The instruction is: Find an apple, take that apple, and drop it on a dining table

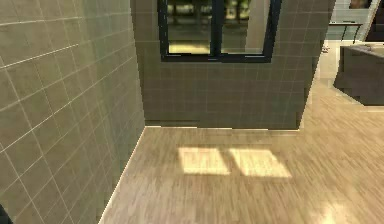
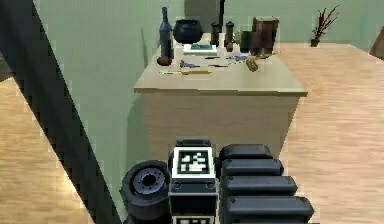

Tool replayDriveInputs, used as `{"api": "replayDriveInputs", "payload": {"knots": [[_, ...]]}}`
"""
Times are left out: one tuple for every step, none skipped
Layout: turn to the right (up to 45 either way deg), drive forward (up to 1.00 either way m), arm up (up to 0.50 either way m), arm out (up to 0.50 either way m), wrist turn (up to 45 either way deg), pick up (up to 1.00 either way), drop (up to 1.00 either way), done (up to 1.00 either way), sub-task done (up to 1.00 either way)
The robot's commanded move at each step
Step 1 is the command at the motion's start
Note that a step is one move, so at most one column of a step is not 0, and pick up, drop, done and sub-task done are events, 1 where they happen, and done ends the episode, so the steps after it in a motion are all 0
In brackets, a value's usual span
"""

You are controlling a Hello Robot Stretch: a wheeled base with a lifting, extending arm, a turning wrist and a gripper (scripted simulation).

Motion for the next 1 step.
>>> {"api": "replayDriveInputs", "payload": {"knots": [[0.0, 0.55, 0.00, 0.00, 0.0, 0.00, 0.00, 0.00, 0.00]]}}
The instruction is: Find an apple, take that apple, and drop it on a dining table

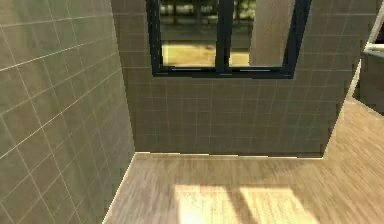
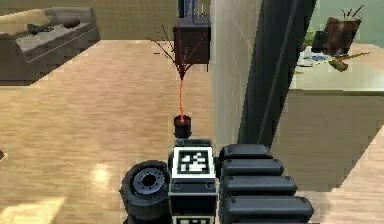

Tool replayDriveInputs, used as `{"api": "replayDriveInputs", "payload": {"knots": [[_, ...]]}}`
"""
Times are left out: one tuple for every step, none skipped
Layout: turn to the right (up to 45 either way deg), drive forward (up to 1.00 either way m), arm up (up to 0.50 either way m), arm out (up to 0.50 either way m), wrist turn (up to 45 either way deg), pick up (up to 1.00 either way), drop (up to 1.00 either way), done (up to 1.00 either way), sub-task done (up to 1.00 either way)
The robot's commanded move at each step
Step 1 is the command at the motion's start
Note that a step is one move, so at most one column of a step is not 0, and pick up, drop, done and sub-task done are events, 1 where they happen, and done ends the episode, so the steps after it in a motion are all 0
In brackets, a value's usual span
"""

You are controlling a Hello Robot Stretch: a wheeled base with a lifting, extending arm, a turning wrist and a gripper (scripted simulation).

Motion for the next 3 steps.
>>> {"api": "replayDriveInputs", "payload": {"knots": [[45.0, 0.00, 0.00, 0.00, 0.0, 0.00, 0.00, 0.00, 0.00], [3.0, 0.00, 0.00, 0.00, 0.0, 0.00, 0.00, 0.00, 0.00], [-45.0, 0.00, 0.00, 0.00, 0.0, 0.00, 0.00, 0.00, 0.00]]}}
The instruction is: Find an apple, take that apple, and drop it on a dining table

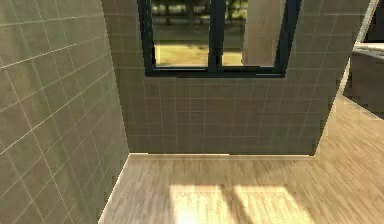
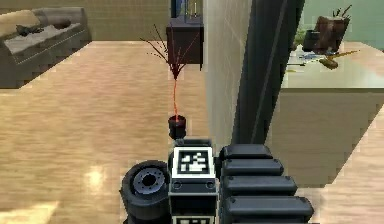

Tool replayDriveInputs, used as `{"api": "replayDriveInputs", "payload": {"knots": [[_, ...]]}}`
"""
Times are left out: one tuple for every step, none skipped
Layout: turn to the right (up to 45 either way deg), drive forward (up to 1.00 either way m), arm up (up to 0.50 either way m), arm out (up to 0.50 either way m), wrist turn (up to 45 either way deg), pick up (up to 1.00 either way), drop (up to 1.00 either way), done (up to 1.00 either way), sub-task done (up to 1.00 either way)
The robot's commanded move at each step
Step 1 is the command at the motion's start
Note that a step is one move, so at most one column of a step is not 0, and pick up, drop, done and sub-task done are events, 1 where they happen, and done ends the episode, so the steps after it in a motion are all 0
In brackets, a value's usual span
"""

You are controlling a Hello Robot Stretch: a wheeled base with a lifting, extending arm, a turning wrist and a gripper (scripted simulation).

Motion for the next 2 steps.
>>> {"api": "replayDriveInputs", "payload": {"knots": [[-24.0, 0.00, 0.00, 0.00, 0.0, 0.00, 0.00, 0.00, 0.00], [0.0, 0.10, 0.00, 0.00, 0.0, 0.00, 0.00, 0.00, 0.00]]}}
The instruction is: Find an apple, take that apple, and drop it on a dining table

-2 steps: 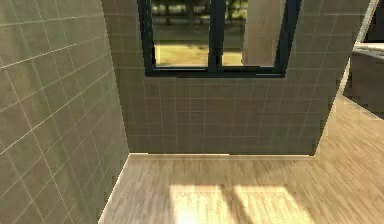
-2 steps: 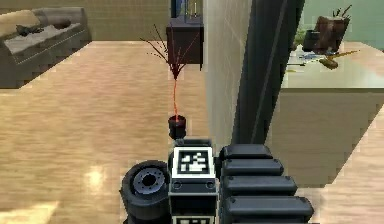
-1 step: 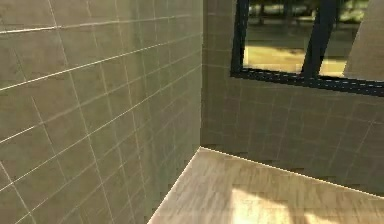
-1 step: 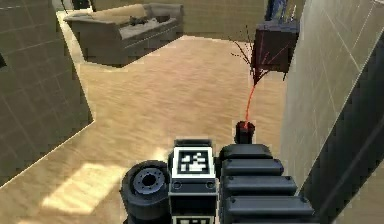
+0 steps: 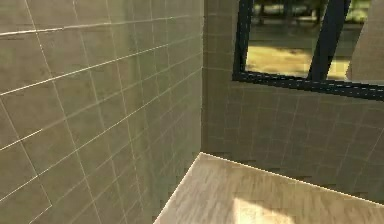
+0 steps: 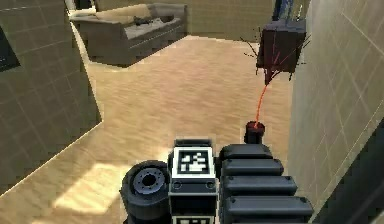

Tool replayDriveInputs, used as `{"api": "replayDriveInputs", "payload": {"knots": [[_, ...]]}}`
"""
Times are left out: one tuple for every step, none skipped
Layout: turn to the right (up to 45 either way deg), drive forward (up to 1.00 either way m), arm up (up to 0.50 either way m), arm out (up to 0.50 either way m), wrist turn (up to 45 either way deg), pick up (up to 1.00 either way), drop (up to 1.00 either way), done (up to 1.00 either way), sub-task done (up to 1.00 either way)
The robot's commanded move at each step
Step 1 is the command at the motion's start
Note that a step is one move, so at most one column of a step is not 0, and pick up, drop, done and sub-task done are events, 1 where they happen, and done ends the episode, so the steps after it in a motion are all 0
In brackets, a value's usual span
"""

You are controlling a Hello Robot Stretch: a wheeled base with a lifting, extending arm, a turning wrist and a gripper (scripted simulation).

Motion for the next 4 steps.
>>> {"api": "replayDriveInputs", "payload": {"knots": [[45.0, 0.00, 0.00, 0.00, 0.0, 0.00, 0.00, 0.00, 0.00], [18.0, 0.00, 0.00, 0.00, 0.0, 0.00, 0.00, 0.00, 0.00], [0.0, 0.45, 0.00, 0.00, 0.0, 0.00, 0.00, 0.00, 0.00], [15.0, 0.00, 0.00, 0.00, 0.0, 0.00, 0.00, 0.00, 0.00]]}}
